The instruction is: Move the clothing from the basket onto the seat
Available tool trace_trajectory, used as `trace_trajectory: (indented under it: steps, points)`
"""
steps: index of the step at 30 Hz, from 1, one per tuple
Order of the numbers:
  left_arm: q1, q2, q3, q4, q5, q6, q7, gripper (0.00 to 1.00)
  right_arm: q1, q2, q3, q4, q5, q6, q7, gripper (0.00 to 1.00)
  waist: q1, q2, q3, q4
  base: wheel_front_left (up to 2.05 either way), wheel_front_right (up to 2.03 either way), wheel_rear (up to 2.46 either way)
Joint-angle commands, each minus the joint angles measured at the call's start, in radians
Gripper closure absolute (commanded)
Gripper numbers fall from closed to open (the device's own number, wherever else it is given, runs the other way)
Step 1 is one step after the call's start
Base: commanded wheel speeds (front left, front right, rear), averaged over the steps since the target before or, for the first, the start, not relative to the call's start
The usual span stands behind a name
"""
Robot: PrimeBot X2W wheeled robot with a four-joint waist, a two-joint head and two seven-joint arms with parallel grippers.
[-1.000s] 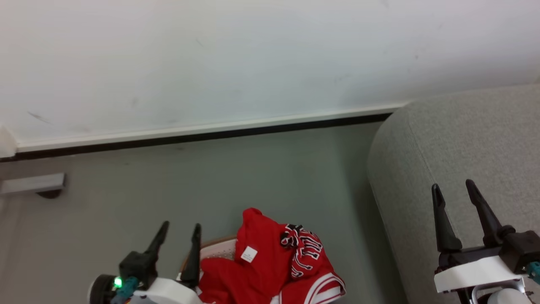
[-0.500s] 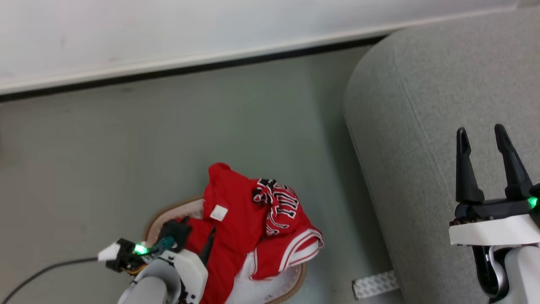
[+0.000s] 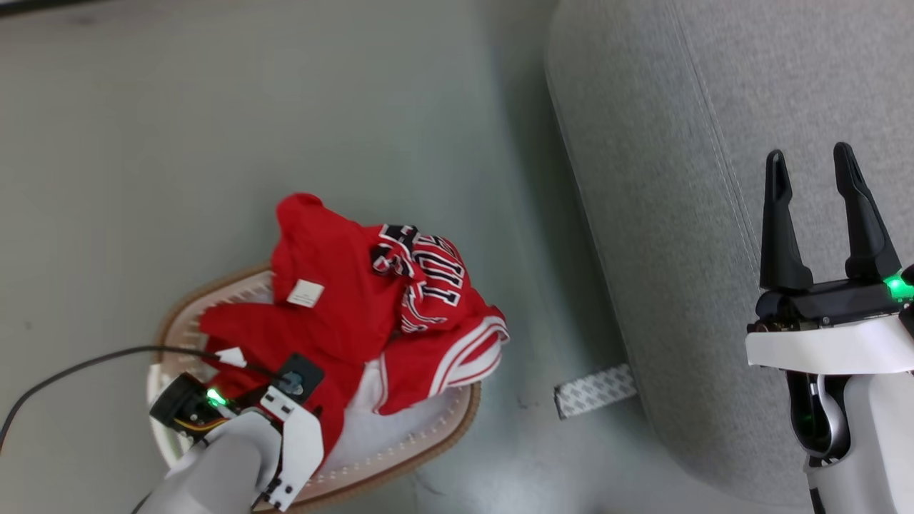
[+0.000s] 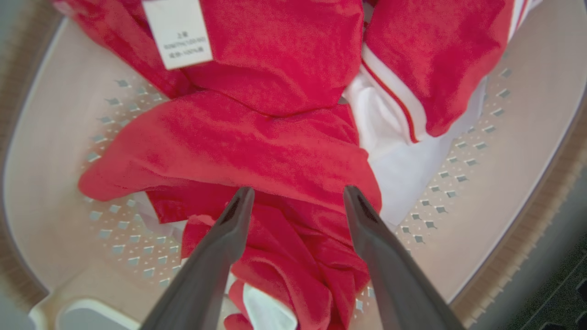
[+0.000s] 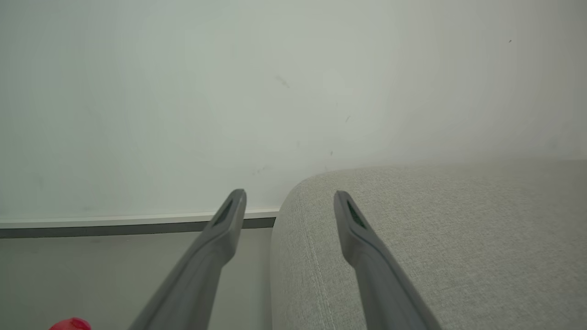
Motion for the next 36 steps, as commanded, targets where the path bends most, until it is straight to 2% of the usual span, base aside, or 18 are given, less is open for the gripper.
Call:
trace_trajectory:
  steps: [1,12,20,21,22,23,24,31,36]
  points:
    - [-0.019,0.015,-0.017,0.013,0.012,-0.002,0.016,0.0,-0.018,0.004,0.004,-0.007,0.009,-0.002,0.001,0.0,-0.0002,0.0,0.059,-0.042,0.0,0.0,0.0]
    - [-0.078,0.063,-0.142,0.048,-0.044,-0.002,0.181,0.0,-0.051,0.016,0.036,-0.014,0.048,-0.002,0.001,0.0,-0.0002,0.0,0.182,-0.115,0.0,0.0,0.0]
    - [-0.103,0.087,-0.133,0.051,-0.114,0.0,0.275,0.0,-0.073,0.016,0.049,-0.017,0.082,-0.002,0.001,0.0,-0.0002,0.0,0.228,-0.14,0.0,0.0,0.0]
    - [-0.104,0.087,-0.136,0.051,-0.114,0.001,0.283,0.42,-0.074,0.016,0.049,-0.017,0.084,-0.002,0.001,0.0,-0.0002,0.0,0.229,-0.14,0.0,0.0,0.0]
    - [-0.105,0.086,-0.138,0.051,-0.115,0.001,0.288,0.76,-0.073,0.016,0.048,-0.017,0.085,-0.002,0.001,0.0,-0.0002,0.0,0.229,-0.139,0.0,0.0,0.0]
    - [-0.105,0.086,-0.138,0.051,-0.115,0.001,0.288,0.76,-0.073,0.016,0.048,-0.017,0.085,-0.002,0.001,0.0,-0.0002,0.0,0.229,-0.139,0.0,0.0,0.0]
    - [-0.107,0.081,-0.14,0.051,-0.118,0.005,0.288,1.0,-0.073,0.016,0.047,-0.015,0.085,-0.002,0.001,0.0,-0.0002,0.0,0.228,-0.137,0.0,0.0,0.0]
    - [-0.103,0.033,-0.147,0.05,-0.136,0.022,0.275,1.0,-0.071,0.016,0.043,-0.004,0.067,-0.002,0.001,0.0,-0.0002,0.0,0.17,-0.107,0.0,0.0,0.0]
    - [-0.045,-0.041,-0.15,0.049,-0.16,0.036,0.232,1.0,-0.039,0.015,0.027,0.018,0.029,-0.002,0.001,0.0,-0.0002,0.0,0.032,-0.04,0.0,0.0,0.0]
